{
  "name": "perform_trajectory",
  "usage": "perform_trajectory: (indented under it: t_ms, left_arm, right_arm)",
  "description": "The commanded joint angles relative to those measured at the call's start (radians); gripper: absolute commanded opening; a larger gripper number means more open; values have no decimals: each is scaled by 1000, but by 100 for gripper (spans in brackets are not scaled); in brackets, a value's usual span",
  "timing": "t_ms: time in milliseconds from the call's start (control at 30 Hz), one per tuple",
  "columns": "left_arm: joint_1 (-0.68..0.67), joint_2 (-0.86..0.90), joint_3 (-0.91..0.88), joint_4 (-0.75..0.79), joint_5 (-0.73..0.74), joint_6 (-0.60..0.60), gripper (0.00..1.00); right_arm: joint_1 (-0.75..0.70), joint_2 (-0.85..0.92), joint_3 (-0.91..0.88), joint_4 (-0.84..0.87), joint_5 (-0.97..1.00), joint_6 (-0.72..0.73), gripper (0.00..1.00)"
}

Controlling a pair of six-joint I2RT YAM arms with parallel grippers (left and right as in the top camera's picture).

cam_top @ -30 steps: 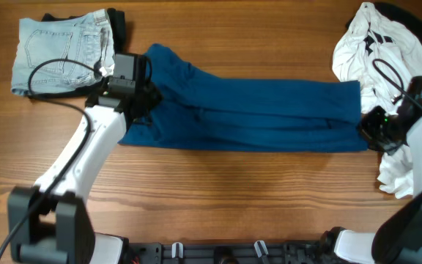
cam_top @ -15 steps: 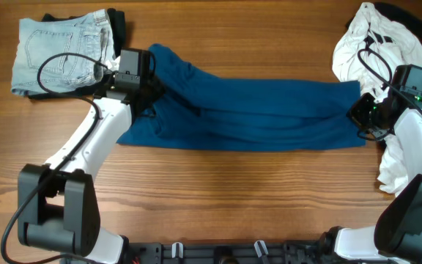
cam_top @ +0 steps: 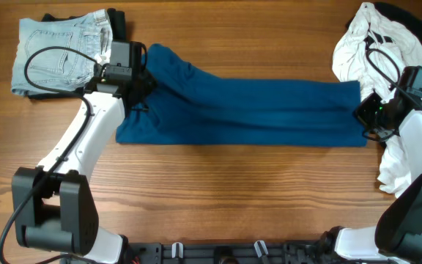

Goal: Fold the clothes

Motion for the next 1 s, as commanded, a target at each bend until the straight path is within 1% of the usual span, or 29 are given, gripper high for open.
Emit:
perform_trajectory:
  t_ms: [0,200,267,300,333,367,400,433,467,500,567,667,733,833,967]
  left_arm:
    - [17,0,23,28,-29,20,4]
    - [17,1,23,61,-29,21,4]
    - [17,2,23,64,-29,21,20]
    - [17,2,23,64,-29,21,30]
    - [17,2,23,63,-29,21,48]
    - [17,2,23,63,-29,27,61]
    - [17,2,23,63,-29,47,79]
    - [17,2,23,63,-29,61,87]
    - [17,2,23,63,-29,77,93]
    - [17,2,23,60,-29,77,100]
    - [17,2,23,56,-29,77,100]
    - [17,2,23,47,-29,77,100]
    - [17,2,23,39,-29,104,100]
    - [17,2,23,26,-29,129,100]
    - [17,2,23,8,-29,129,100]
  right_arm:
    - [-6,13,21,38,0,3,4]
    - [25,55,21,65,-22,-11,4]
    - [44,78,21,79,-27,-14,6]
    - [50,85,21,83,-30,-16,14]
    - [57,89,21,87,-35,-24,37]
    - [63,92,21,88,-37,-42,61]
    - [67,91,21,88,-37,-72,79]
    - [67,89,21,85,-37,-97,89]
    - [63,87,21,74,-33,-122,95]
    - [58,85,21,65,-33,-136,97]
    - [42,85,21,42,-33,-179,100]
    - [13,86,21,-7,-26,-296,100]
    - [5,86,18,-9,-16,-330,99]
    - [5,104,10,36,37,-355,99]
    - [7,174,-1,113,35,-381,94]
